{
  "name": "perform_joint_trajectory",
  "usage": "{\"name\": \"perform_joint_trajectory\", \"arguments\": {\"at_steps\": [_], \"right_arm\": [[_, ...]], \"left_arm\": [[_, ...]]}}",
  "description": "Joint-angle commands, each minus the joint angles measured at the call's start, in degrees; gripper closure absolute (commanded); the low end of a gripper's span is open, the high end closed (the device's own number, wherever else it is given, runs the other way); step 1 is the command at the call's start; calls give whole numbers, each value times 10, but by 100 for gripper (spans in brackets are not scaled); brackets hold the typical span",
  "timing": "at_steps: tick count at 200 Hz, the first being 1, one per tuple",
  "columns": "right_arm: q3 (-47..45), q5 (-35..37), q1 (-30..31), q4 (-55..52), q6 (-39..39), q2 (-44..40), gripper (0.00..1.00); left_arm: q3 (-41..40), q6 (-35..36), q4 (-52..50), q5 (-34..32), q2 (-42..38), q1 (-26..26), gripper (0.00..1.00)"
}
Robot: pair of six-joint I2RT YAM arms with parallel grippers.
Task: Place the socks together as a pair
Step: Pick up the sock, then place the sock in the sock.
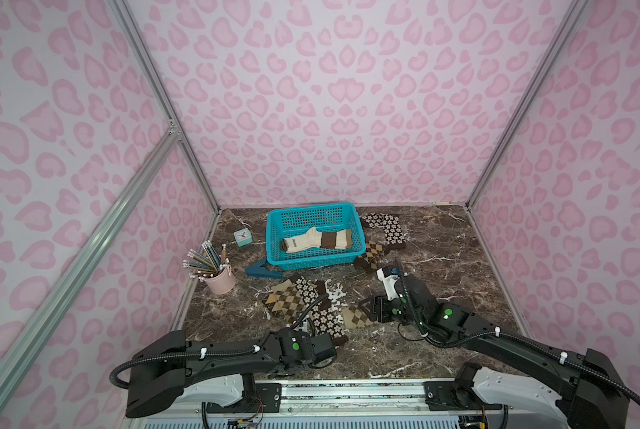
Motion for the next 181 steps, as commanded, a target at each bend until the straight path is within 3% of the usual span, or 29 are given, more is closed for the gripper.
{"name": "perform_joint_trajectory", "arguments": {"at_steps": [1,15,27,53,82,122,146,181], "right_arm": [[-10,-8,-5,-12,1,-19,31],[-14,-9,-6,-16,2,-22,31],[-16,-11,-6,-19,1,-25,31],[-20,-7,-6,-31,0,-41,30],[-35,-4,-9,-40,3,-66,30],[-63,-25,-27,-37,16,-111,29],[-74,-42,-62,-54,13,-135,29],[-81,-81,-136,-87,-1,-181,28]], "left_arm": [[6,-2,28,3,35,0,46],[12,6,34,4,71,4,62],[10,16,48,8,95,4,63],[26,23,36,4,108,8,96],[81,31,24,4,34,6,96],[222,71,25,11,-34,2,96],[286,111,84,46,2,4,96],[334,144,216,125,130,17,97]]}}
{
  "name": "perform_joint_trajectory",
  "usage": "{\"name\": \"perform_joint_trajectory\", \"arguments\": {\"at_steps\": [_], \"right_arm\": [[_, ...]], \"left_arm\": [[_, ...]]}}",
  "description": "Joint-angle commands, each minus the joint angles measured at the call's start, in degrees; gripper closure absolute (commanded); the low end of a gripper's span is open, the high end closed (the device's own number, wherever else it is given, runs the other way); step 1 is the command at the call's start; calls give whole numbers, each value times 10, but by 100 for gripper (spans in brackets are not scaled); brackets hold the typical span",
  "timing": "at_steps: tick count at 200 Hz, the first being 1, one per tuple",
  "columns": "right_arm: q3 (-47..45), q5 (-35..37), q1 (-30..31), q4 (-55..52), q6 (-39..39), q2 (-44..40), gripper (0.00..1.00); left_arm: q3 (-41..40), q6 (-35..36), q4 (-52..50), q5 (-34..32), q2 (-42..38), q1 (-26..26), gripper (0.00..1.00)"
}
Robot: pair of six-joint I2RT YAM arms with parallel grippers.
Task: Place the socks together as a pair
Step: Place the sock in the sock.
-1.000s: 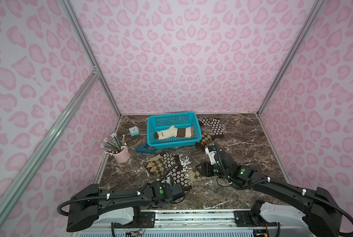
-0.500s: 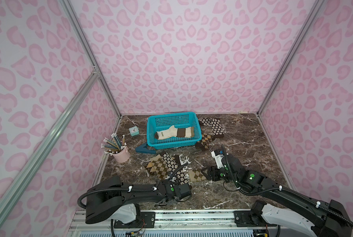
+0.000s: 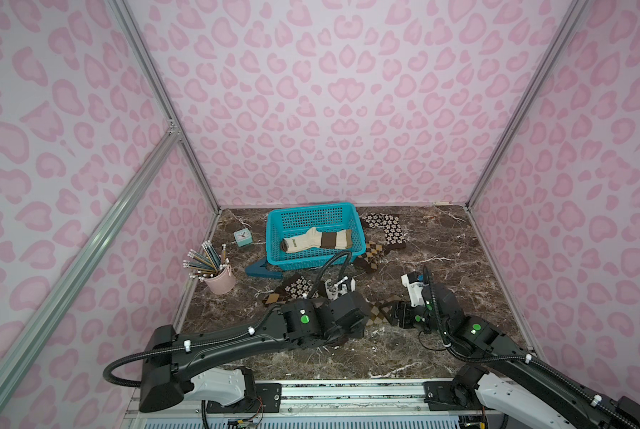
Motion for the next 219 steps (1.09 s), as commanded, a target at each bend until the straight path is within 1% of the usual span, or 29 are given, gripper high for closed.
{"name": "perform_joint_trajectory", "arguments": {"at_steps": [1,17,32,51,57,62,66,76,78,79,81,87,101,102,103,104,105,106,111,134,158,171,189,200,219], "right_arm": [[-1,-34,-39,-27,-11,-25,27],[-6,-40,-77,-59,-16,-44,27],[-15,-49,-113,-83,-14,-62,27],[-28,-48,-145,-108,-8,-88,26],[-30,-44,-153,-118,-5,-96,25],[-31,-39,-160,-126,-3,-101,25],[-31,-36,-164,-134,-1,-106,25],[-33,-27,-171,-148,5,-115,25],[-33,-26,-171,-149,7,-117,25],[-33,-26,-171,-149,8,-118,25],[-34,-26,-170,-149,10,-119,25],[-36,-25,-171,-150,17,-123,25],[-39,-8,-171,-163,29,-125,25],[-39,-7,-171,-163,30,-125,25],[-39,-7,-171,-164,31,-125,25],[-40,-7,-171,-164,31,-125,25],[-40,-6,-170,-164,32,-125,25],[-41,-6,-170,-164,32,-125,25],[-44,-6,-171,-164,34,-125,25],[-44,-2,-170,-174,39,-121,26],[-49,-3,-165,-187,44,-116,26],[-62,-3,-153,-180,52,-110,27],[-84,25,-125,-172,65,-89,28],[-91,43,-103,-168,74,-71,30],[-90,81,-66,-161,92,-51,32]], "left_arm": [[25,35,122,65,69,8,97],[52,42,163,90,142,15,97],[75,40,212,128,207,21,97],[116,40,246,161,283,22,97],[140,39,254,170,303,22,94],[150,39,261,180,317,23,90],[157,40,266,188,327,23,85],[169,40,272,195,343,23,68],[170,40,273,196,345,22,66],[171,40,274,196,345,23,62],[171,40,276,197,347,23,58],[170,39,281,197,345,22,47],[164,43,281,184,325,23,30],[163,44,281,182,323,23,25],[163,44,280,181,321,23,14],[163,45,279,180,319,24,7],[163,45,278,177,317,24,2],[162,47,276,175,314,24,0],[160,50,267,166,303,26,2],[115,61,247,130,230,46,2],[51,88,191,59,146,66,2],[20,101,155,19,114,79,2],[-42,117,148,10,80,107,0],[-76,126,152,2,62,122,3],[-109,143,157,-6,44,143,11]]}}
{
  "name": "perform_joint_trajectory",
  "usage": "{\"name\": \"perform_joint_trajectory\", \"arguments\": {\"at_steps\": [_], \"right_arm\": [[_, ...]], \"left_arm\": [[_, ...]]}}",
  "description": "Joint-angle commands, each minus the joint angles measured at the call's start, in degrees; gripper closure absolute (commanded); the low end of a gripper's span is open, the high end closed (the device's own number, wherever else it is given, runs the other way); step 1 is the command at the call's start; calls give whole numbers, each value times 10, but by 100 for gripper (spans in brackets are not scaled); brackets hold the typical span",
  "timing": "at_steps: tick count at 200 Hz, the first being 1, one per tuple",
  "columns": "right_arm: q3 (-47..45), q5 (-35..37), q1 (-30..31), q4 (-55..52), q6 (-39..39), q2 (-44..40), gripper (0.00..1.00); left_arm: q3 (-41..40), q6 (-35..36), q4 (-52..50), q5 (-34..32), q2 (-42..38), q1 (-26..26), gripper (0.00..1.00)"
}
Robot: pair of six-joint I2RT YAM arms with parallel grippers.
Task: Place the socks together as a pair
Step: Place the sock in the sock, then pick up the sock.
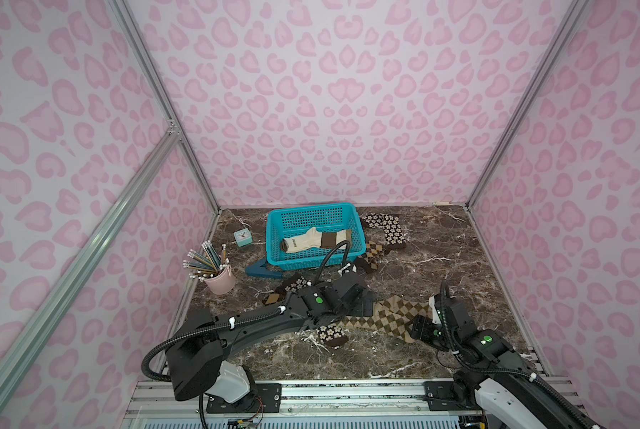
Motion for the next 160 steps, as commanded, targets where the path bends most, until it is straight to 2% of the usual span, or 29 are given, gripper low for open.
{"name": "perform_joint_trajectory", "arguments": {"at_steps": [1,44,79,138,160], "right_arm": [[0,50,35,16,30,20,32],[0,69,66,39,39,73,40],[-5,70,70,50,40,90,47],[-8,72,75,56,40,93,55],[-7,73,75,56,40,92,59]], "left_arm": [[-32,35,8,-33,-22,18,11],[-41,48,-18,-58,-8,53,21],[-46,57,-41,-63,18,59,27],[-90,47,-18,-27,28,58,33],[-80,51,-9,-21,56,55,37]]}}
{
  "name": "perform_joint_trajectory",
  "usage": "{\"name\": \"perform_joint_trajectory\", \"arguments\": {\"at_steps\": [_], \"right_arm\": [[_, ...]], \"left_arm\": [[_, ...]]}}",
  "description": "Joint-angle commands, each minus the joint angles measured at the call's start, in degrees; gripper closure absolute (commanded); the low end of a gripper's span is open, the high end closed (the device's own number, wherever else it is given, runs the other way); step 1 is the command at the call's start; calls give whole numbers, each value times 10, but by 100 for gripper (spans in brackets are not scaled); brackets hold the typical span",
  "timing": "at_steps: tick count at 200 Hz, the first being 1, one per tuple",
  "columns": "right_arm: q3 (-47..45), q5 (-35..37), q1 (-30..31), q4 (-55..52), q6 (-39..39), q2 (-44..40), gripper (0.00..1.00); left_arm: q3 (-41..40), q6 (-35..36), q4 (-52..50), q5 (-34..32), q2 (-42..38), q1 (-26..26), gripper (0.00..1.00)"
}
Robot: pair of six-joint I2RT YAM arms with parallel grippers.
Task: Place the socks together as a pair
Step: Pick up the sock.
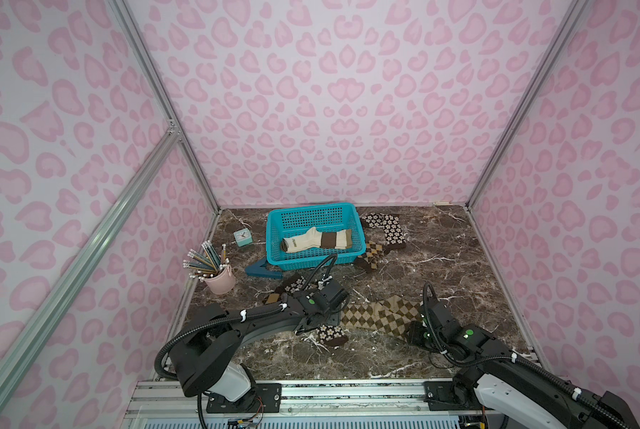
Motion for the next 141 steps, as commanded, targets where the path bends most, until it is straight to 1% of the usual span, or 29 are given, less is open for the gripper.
{"name": "perform_joint_trajectory", "arguments": {"at_steps": [1,13,34,55,78,102,121,141], "right_arm": [[0,10,0,8,5,-2,59],[0,9,0,8,5,-3,62],[0,9,1,8,5,-3,63],[1,8,1,11,3,-2,65],[2,7,1,15,2,4,70],[2,9,3,15,3,4,77],[3,10,3,17,4,0,80],[8,13,3,18,5,-4,88]], "left_arm": [[9,0,31,11,21,-3,37],[14,2,40,17,34,-6,39],[19,0,38,12,57,-6,41],[19,1,45,13,71,-7,45],[20,0,51,13,74,-7,53],[26,-1,46,9,62,-12,62],[30,0,40,11,50,-15,63],[33,-1,31,11,35,-19,62]]}}
